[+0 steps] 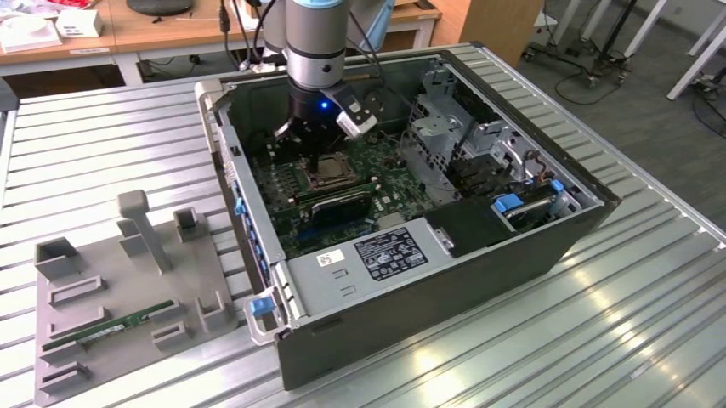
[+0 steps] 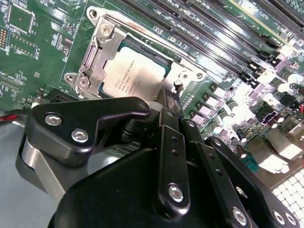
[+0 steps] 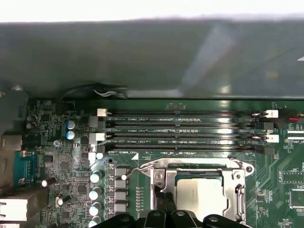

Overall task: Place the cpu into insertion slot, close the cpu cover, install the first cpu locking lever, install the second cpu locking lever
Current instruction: 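Close the cpu cover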

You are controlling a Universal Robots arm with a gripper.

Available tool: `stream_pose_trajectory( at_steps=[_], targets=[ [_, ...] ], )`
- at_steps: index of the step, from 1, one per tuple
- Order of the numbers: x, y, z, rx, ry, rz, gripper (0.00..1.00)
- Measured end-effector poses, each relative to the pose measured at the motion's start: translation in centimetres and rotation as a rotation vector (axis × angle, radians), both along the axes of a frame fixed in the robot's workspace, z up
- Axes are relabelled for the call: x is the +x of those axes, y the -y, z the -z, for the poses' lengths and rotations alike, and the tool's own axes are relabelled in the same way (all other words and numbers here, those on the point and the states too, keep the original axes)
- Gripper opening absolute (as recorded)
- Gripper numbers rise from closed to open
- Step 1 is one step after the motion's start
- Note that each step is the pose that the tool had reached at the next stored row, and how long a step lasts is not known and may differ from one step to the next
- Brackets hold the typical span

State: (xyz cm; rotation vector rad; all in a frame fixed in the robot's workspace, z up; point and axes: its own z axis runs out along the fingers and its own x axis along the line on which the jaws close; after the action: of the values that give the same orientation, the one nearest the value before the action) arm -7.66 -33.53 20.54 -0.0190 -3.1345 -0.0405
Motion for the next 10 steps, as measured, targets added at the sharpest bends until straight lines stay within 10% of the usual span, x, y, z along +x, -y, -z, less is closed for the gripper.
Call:
stream_pose_trajectory(
  at_steps=[10],
  targets=[
    [0.0, 0.0, 0.56, -0.0002, -0.0001, 0.0, 0.11]
  ],
)
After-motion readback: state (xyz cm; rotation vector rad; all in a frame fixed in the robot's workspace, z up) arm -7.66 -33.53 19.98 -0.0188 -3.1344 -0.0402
